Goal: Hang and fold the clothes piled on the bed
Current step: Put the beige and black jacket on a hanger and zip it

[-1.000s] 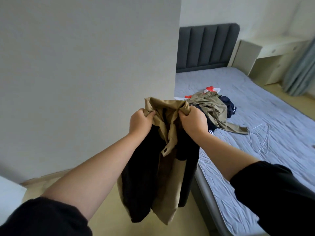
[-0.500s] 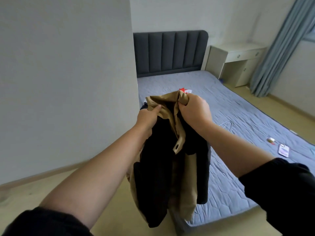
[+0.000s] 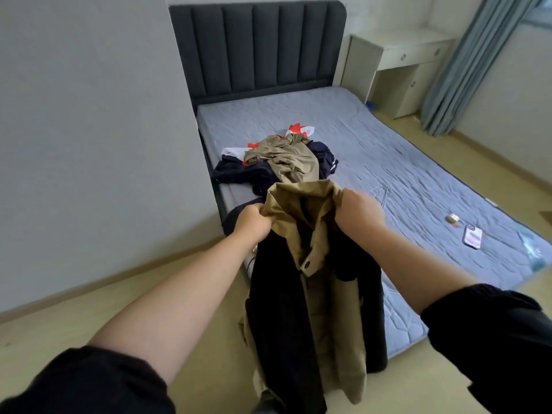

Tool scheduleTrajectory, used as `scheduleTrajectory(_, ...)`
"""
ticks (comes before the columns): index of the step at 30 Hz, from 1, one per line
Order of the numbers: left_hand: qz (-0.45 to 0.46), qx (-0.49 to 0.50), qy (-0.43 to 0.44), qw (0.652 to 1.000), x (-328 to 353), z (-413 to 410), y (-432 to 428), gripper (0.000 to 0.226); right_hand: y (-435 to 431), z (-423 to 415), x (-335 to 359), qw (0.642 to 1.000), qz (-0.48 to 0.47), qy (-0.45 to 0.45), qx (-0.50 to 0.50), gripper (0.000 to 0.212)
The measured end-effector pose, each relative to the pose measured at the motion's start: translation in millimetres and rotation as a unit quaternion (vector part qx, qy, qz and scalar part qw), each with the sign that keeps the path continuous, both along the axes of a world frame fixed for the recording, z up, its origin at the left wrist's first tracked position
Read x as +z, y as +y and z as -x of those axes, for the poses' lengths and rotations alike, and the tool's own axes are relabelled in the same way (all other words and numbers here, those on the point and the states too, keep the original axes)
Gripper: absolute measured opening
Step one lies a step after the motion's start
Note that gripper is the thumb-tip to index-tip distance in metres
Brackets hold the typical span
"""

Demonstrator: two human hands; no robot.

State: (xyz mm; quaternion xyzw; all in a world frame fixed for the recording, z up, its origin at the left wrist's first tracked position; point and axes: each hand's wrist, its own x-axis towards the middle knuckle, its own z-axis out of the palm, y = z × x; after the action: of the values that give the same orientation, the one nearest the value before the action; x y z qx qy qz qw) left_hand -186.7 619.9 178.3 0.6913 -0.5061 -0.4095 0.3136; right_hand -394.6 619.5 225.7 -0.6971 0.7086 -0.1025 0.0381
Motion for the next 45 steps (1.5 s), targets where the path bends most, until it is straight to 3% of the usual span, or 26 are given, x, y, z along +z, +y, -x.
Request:
scheduleTrajectory(3, -0.016, -0.006, -0.134, 0.991, -22, 5, -41, 0.009, -36, 12, -27, 0.999, -0.026, 0.039, -0.014, 0.018)
scheduleTrajectory(7, -0.063, -0.008, -0.257, 0.964, -38, 10, -95, 0.032, -95, 18, -47, 0.989, -0.041, 0.144, -0.003, 0.022)
scheduleTrajectory(9, -0.091, -0.036, -0.281, 0.955, -43, 14, -117, 0.027, -120, 23, -61, 0.988, -0.096, 0.119, -0.038, 0.024)
scheduleTrajectory(12, -0.111, -0.046, -0.258, 0.959, -54, 24, -147, 0.021, -145, 33, -84, 0.983, -0.151, 0.001, -0.104, 0.025)
scheduleTrajectory(14, -0.127, -0.015, -0.191, 0.973, -62, 31, -167, 0.018, -161, 36, -96, 0.977, -0.156, -0.089, -0.119, 0.025)
scheduleTrajectory(17, -0.133, 0.054, -0.1, 0.985, -70, 38, -197, 0.022, -191, 34, -106, 0.981, -0.099, -0.143, -0.092, 0.019)
scheduleTrajectory(22, -0.059, 0.097, -0.066, 0.991, -81, 40, -242, 0.021, -251, 30, -104, 0.969, -0.004, -0.231, -0.083, 0.015)
scheduleTrajectory(25, -0.041, 0.116, -0.021, 0.992, -89, 43, -261, 0.026, -282, 27, -108, 0.963, -0.019, -0.267, -0.012, 0.032)
scheduleTrajectory(28, -0.071, 0.119, 0.041, 0.989, -109, 54, -257, 0.052, -287, 29, -130, 0.939, -0.151, -0.306, 0.034, 0.069)
scheduleTrajectory(32, -0.128, 0.127, 0.025, 0.983, -156, 93, -212, 0.058, -255, 66, -193, 0.922, -0.286, -0.258, 0.027, 0.071)
scheduleTrajectory(36, -0.171, 0.161, 0.022, 0.972, -209, 143, -161, 0.051, -219, 121, -264, 0.909, -0.367, -0.176, 0.089, 0.043)
scheduleTrajectory(40, -0.215, 0.147, 0.007, 0.965, -263, 205, -113, 0.044, -183, 174, -320, 0.893, -0.414, -0.131, 0.12, 0.052)
scheduleTrajectory(45, -0.252, 0.08, -0.034, 0.964, -340, 261, -91, 0.051, -151, 221, -398, 0.877, -0.454, -0.102, 0.121, 0.06)
